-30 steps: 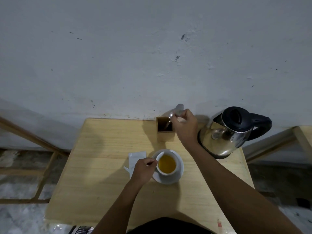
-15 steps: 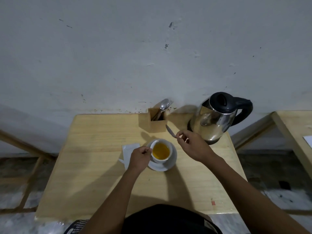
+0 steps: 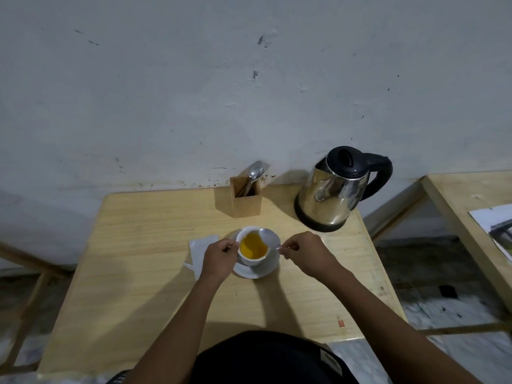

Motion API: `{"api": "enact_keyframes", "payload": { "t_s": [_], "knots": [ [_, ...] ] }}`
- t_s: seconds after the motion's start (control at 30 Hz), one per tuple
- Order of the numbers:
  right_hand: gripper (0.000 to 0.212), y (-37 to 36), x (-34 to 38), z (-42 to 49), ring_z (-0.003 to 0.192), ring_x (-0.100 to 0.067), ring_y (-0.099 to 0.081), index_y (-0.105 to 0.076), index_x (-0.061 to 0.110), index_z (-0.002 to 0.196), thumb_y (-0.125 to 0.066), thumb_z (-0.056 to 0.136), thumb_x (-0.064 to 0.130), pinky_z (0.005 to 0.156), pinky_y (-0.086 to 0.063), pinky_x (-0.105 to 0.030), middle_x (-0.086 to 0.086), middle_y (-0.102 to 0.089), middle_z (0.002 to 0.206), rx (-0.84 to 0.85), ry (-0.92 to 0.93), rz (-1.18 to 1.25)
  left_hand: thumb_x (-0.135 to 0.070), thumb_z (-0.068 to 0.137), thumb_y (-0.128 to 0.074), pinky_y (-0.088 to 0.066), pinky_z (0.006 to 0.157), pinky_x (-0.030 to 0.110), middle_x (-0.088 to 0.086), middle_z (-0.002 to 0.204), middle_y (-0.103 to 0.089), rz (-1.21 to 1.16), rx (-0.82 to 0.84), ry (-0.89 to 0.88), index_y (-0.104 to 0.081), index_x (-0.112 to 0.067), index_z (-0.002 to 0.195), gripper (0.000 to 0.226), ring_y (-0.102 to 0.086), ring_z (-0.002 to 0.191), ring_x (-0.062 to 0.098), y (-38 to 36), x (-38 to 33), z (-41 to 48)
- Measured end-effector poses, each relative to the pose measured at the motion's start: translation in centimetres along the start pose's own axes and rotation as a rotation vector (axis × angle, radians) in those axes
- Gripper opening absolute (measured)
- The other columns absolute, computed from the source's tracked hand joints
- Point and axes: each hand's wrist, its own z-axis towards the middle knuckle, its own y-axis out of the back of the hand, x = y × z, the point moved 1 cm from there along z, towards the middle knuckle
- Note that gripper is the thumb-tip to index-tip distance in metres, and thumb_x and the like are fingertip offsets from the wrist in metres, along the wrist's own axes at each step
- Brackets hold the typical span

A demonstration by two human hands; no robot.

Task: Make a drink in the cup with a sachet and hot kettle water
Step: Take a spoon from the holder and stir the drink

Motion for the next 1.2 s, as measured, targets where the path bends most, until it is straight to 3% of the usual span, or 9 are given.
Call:
{"api": "enact_keyframes", "payload": {
  "t_s": [0.2,0.4,0.47,0.6,0.67,0.8,0.97,1.1,1.2],
  "knots": [
    [0.020,-0.2,0.6,0.1,0.062,-0.007,-0.052,-0.056,0.020,0.091,-0.057,0.095,0.039,0.052,-0.037,-0.023,0.002,-0.061,0.079,0.050,-0.070,0.016,-0.019,0.091,-0.056,-0.043,0.075,0.027,0.005,0.088,-0.066,0.004,-0.003,-0.002,-0.069,-0.006,0.101,0.021,-0.060,0.086,0.019,-0.1,-0.1,0.0],
    [0.027,0.4,1.2,-0.3,0.068,-0.009,-0.056,-0.059,0.015,0.117,-0.047,0.099,0.030,0.057,-0.041,-0.025,0.006,-0.058,0.082,0.154,0.009,-0.104,-0.021,0.092,-0.055,-0.043,0.075,0.027,0.004,0.091,-0.067,-0.002,0.002,0.012,-0.069,-0.008,0.104,0.022,-0.060,0.087,0.018,0.0,-0.1,-0.1],
    [0.029,0.5,1.4,-0.4,0.080,-0.019,-0.062,-0.058,0.017,0.122,-0.046,0.098,0.028,0.067,-0.047,-0.031,-0.002,-0.066,0.097,0.192,0.025,-0.131,-0.021,0.092,-0.055,-0.043,0.074,0.026,0.004,0.092,-0.067,-0.008,-0.005,0.015,-0.069,-0.009,0.105,0.022,-0.060,0.087,0.017,0.0,-0.1,-0.1],
    [0.034,0.2,1.2,-0.3,0.097,-0.023,-0.058,-0.051,0.018,0.134,-0.041,0.101,0.020,0.068,-0.038,-0.026,-0.010,-0.062,0.124,0.216,0.069,-0.316,-0.021,0.092,-0.056,-0.044,0.065,0.021,-0.001,0.084,-0.065,-0.011,-0.008,0.003,-0.069,-0.008,0.103,0.022,-0.058,0.083,0.014,0.0,-0.1,-0.1],
    [0.032,0.0,1.2,-0.1,0.106,-0.027,-0.059,-0.053,0.019,0.132,-0.042,0.102,0.025,0.071,-0.038,-0.029,-0.010,-0.061,0.124,0.191,0.069,-0.438,-0.021,0.092,-0.056,-0.044,0.067,0.023,0.001,0.086,-0.066,-0.005,-0.007,0.001,-0.070,-0.007,0.103,0.023,-0.059,0.083,0.014,0.0,-0.1,-0.1],
    [0.028,0.4,2.0,0.3,0.096,-0.027,-0.062,-0.061,0.012,0.114,-0.042,0.100,0.027,0.067,-0.039,-0.032,-0.009,-0.064,0.113,0.144,0.126,-0.721,-0.021,0.092,-0.055,-0.043,0.066,0.017,-0.003,0.081,-0.064,-0.003,-0.007,0.005,-0.070,-0.010,0.099,0.020,-0.057,0.076,0.009,0.0,-0.1,-0.1],
    [0.031,1.0,3.7,0.7,0.094,-0.024,-0.064,-0.067,0.021,0.112,-0.043,0.093,0.028,0.068,-0.045,-0.032,-0.002,-0.070,0.108,0.164,0.288,-0.779,-0.023,0.092,-0.055,-0.041,0.064,0.014,-0.001,0.088,-0.065,0.019,-0.008,-0.003,-0.069,-0.011,0.102,0.021,-0.057,0.079,0.010,0.1,-0.2,-0.2],
    [0.023,0.1,5.1,1.7,0.076,-0.025,-0.061,-0.063,0.019,0.086,-0.043,0.095,0.027,0.055,-0.037,-0.031,-0.001,-0.063,0.085,0.128,0.383,-0.850,-0.022,0.092,-0.055,-0.041,0.066,0.020,0.000,0.089,-0.066,0.031,-0.004,-0.006,-0.069,-0.010,0.104,0.023,-0.058,0.084,0.014,0.0,0.0,-0.1],
    [0.021,-0.3,6.1,2.6,0.075,-0.025,-0.062,-0.067,0.020,0.097,-0.046,0.096,0.021,0.054,-0.035,-0.030,-0.003,-0.067,0.089,0.052,0.363,-0.879,-0.021,0.092,-0.054,-0.040,0.063,0.016,0.001,0.090,-0.065,0.031,-0.004,-0.012,-0.069,-0.009,0.104,0.022,-0.057,0.084,0.014,0.0,-0.1,-0.1]
  ]
}}
